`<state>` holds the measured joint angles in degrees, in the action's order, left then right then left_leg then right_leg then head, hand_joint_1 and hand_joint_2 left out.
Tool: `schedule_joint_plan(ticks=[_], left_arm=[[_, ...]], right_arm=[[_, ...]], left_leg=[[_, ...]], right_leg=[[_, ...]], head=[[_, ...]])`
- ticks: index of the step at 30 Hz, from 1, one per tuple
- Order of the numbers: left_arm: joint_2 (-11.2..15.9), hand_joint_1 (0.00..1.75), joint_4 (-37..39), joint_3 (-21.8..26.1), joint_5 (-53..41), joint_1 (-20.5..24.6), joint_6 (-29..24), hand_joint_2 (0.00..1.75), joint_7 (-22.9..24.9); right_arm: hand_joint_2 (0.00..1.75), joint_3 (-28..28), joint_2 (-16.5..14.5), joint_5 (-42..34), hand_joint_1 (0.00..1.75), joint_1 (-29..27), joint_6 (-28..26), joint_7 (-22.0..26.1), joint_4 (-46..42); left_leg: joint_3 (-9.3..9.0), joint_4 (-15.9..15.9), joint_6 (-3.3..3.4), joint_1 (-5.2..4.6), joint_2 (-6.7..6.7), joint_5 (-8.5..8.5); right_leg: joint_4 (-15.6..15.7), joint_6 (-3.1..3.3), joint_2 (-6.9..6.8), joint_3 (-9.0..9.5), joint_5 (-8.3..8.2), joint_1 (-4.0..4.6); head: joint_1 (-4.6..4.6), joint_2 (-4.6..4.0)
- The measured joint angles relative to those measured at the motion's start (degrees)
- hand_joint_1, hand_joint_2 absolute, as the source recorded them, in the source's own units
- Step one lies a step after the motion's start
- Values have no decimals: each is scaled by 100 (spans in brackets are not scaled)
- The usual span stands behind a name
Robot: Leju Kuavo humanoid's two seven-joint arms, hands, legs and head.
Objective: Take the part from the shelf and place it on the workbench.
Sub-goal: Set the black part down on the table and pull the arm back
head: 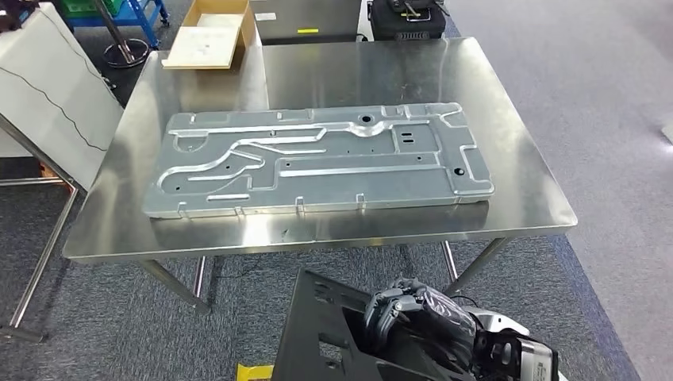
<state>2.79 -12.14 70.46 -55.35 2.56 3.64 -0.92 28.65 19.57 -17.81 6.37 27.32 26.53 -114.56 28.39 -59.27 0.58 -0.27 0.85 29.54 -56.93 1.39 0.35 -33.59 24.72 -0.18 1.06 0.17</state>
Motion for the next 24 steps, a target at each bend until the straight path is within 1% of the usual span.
schedule_joint_plan(ticks=[1,2,3,4,5,6,7,8,9,10,11,12,13,14,15,16,17,18,19,20,21,22,23,24], left_arm=[[-1,0,0,4,-2,6,-3,0,-12],[-3,0,1,13,-2,10,-8,0,-27],[-4,0,1,31,-1,12,-13,0,-40],[-6,0,1,52,1,7,-16,0,-49],[-8,0,2,72,-1,0,-19,0,-57],[-10,0,2,86,-13,-6,-19,0,-63],[-10,0,2,91,-31,-11,-17,0,-74],[-8,0,1,92,-61,-12,-11,0,-87],[-3,0,1,92,-100,-4,-5,0,-101],[3,0,1,91,-135,12,4,0,-113],[12,0,1,90,-175,31,14,0,-121],[26,0,1,87,-211,51,24,0,-127],[38,0,1,85,-244,66,38,0,-132],[48,0,1,82,-276,78,51,0,-135],[54,0,1,79,-306,92,67,0,-141],[55,0,1,76,-330,105,80,0,-145],[55,0,1,73,-350,118,91,0,-148],[55,0,1,71,-372,127,98,0,-150],[55,0,1,69,-387,130,103,0,-149],[55,0,1,67,-402,132,108,0,-147],[55,0,1,64,-422,132,112,0,-145],[55,0,1,59,-439,132,115,0,-140],[55,0,0,51,-457,134,119,0,-137],[55,0,1,43,-480,136,121,0,-134]], right_arm=[[175,-1,0,64,169,-3,-70,36,-19],[175,-1,1,141,169,-11,-150,76,-41],[175,-5,1,234,169,-28,-254,124,-71],[175,-15,1,326,169,-49,-380,168,-105],[175,-34,5,386,169,-62,-519,200,-137],[175,-75,22,404,169,-43,-660,205,-162],[175,-142,52,359,169,31,-771,160,-167],[175,-241,90,259,169,183,-834,64,-141],[175,-375,130,142,169,406,-854,-66,-71],[175,-540,163,47,169,680,-848,-213,44],[175,-723,189,4,169,978,-834,-369,207],[175,-899,215,19,169,1267,-828,-518,399],[175,-1049,241,80,169,1548,-838,-656,605],[175,-1171,269,186,169,1812,-872,-786,825],[175,-1262,302,334,169,2072,-946,-892,1053],[175,-1333,330,509,169,2323,-1049,-978,1278],[175,-1391,357,730,169,2544,-1187,-1052,1513],[175,-1428,381,976,169,2736,-1345,-1115,1746],[175,-1446,399,1218,169,2891,-1492,-1166,1965],[175,-1454,415,1480,169,3018,-1634,-1219,2190],[175,-1449,427,1749,169,3135,-1772,-1276,2396],[175,-1435,433,2048,169,3258,-1918,-1341,2589],[175,-1410,438,2420,169,3394,-2090,-1429,2793],[175,-1364,440,2848,169,3544,-2279,-1529,3003]], left_leg=[[153,-279,-29,14,-12,94],[353,-619,-64,33,-25,235],[582,-963,-102,53,-32,409],[786,-1222,-136,77,-37,531],[923,-1331,-166,101,-41,547],[973,-1255,-189,124,-46,429],[930,-992,-201,142,-51,177],[825,-600,-203,152,-56,-142],[727,-249,-193,150,-63,-370],[654,39,-167,132,-69,-503],[624,194,-126,111,-72,-567],[626,226,-82,89,-72,-546],[621,263,-33,81,-71,-568],[612,273,12,91,-70,-605],[599,296,51,103,-70,-616],[586,324,89,115,-71,-627],[576,339,119,120,-69,-628],[573,338,143,117,-65,-618],[569,333,156,114,-60,-606],[561,328,163,112,-53,-591],[544,323,162,110,-44,-573],[516,321,153,110,-35,-551],[483,321,137,109,-27,-527],[458,322,117,104,-19,-505]], right_leg=[[28,30,-9,60,20,-12],[44,57,-20,107,48,-14],[46,73,-25,140,83,-17],[45,76,-24,171,121,-20],[41,69,-21,206,160,-25],[36,55,-16,249,200,-34],[31,35,-9,299,240,-46],[30,10,1,344,278,-60],[31,-19,14,386,305,-74],[28,-55,30,399,325,-83],[30,-95,44,399,340,-88],[36,-138,55,396,346,-91],[45,-185,60,388,353,-83],[41,-222,51,393,377,-87],[-39,-248,37,363,441,-88],[-240,-267,22,270,561,-89],[-567,-278,9,105,726,-96],[-980,-289,2,-120,898,-95],[-1374,-302,1,-351,1021,-99],[-1624,-312,0,-526,1039,-103],[-1661,-317,-2,-604,936,-107],[-1467,-313,-3,-571,720,-110],[-1082,-302,-3,-445,427,-111],[-690,-283,-1,-298,183,-106]], head=[[0,1],[1,1],[0,1],[0,1],[0,0],[0,0],[1,0],[1,0],[0,0],[2,0],[2,0],[2,0],[3,0],[2,0],[2,0],[2,0],[2,0],[1,0],[1,0],[1,0],[1,1],[1,1],[1,1],[1,1]])
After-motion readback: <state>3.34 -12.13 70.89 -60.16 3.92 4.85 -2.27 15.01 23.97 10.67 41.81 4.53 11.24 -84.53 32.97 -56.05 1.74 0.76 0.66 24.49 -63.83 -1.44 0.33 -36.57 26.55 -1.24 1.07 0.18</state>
